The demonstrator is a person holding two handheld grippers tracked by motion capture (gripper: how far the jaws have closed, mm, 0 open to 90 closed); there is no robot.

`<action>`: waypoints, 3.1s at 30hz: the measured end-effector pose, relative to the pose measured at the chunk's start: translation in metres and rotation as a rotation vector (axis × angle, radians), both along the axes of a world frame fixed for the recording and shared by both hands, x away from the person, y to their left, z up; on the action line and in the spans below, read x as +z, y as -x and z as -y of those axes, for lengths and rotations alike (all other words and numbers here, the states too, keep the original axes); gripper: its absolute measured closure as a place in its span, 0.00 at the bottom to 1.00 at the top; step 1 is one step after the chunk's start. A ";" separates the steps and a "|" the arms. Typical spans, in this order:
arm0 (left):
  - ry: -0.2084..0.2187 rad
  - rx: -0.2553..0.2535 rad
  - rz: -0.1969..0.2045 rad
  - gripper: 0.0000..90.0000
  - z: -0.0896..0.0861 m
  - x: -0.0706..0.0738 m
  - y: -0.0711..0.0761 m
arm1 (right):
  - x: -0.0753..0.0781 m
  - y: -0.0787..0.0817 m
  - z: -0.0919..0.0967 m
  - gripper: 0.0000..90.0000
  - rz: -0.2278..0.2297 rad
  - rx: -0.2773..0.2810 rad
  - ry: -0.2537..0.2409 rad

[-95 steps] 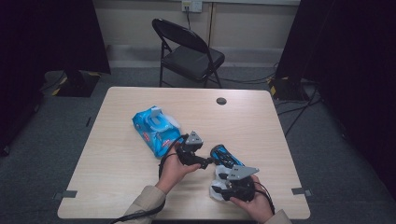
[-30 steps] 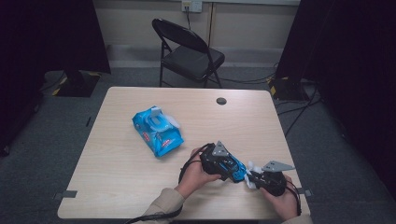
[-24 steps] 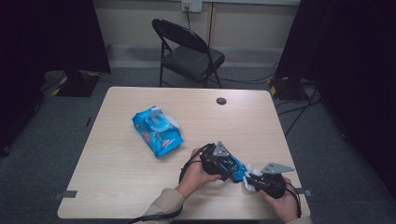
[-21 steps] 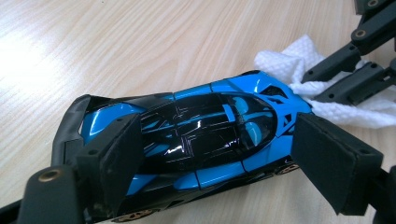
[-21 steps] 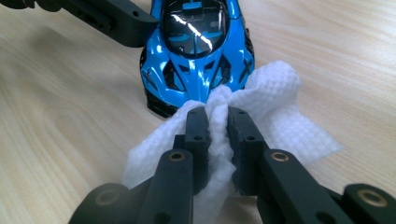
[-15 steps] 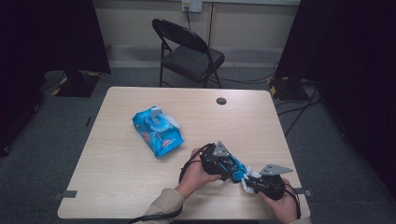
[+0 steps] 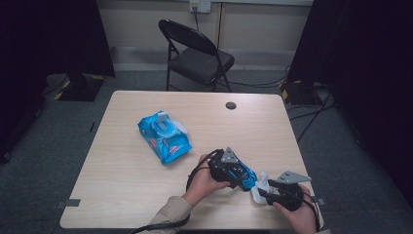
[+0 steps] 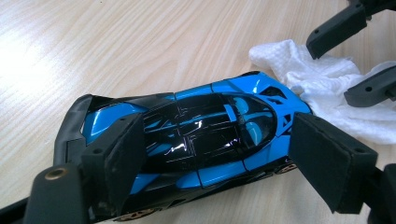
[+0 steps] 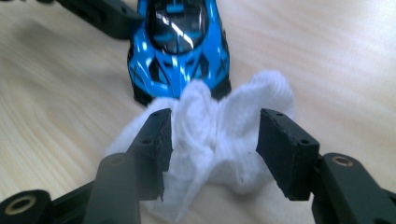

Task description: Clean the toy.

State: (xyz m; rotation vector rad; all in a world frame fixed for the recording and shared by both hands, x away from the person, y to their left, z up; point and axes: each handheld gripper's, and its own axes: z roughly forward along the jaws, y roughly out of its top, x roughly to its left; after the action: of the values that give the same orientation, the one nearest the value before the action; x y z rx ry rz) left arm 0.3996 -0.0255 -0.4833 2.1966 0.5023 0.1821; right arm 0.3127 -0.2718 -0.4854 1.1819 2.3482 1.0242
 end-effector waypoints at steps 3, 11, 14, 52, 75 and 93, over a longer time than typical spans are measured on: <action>0.004 0.001 0.000 0.21 0.000 0.000 0.000 | -0.008 -0.001 0.002 0.59 -0.040 0.001 0.006; -0.002 0.002 0.003 0.20 0.000 0.000 0.000 | -0.010 -0.003 -0.004 0.84 -0.057 0.036 -0.024; 0.001 0.004 0.003 0.19 0.000 -0.001 0.001 | -0.010 -0.003 -0.007 0.87 -0.060 0.044 -0.030; 0.002 -0.007 0.011 0.19 0.000 -0.001 0.001 | 0.023 -0.011 0.004 0.89 0.113 -0.035 -0.139; 0.009 -0.007 0.017 0.17 0.001 -0.003 0.003 | -0.013 -0.044 0.001 0.89 0.040 -0.101 -0.056; 0.014 -0.001 0.023 0.17 0.001 -0.004 0.003 | -0.016 -0.030 0.001 0.89 0.015 -0.045 -0.054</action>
State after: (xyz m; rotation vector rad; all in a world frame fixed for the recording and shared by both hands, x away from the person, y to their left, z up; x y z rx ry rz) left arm 0.3964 -0.0263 -0.4868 2.1784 0.4886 0.2024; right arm 0.3429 -0.2728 -0.5011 1.2358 2.2852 1.0844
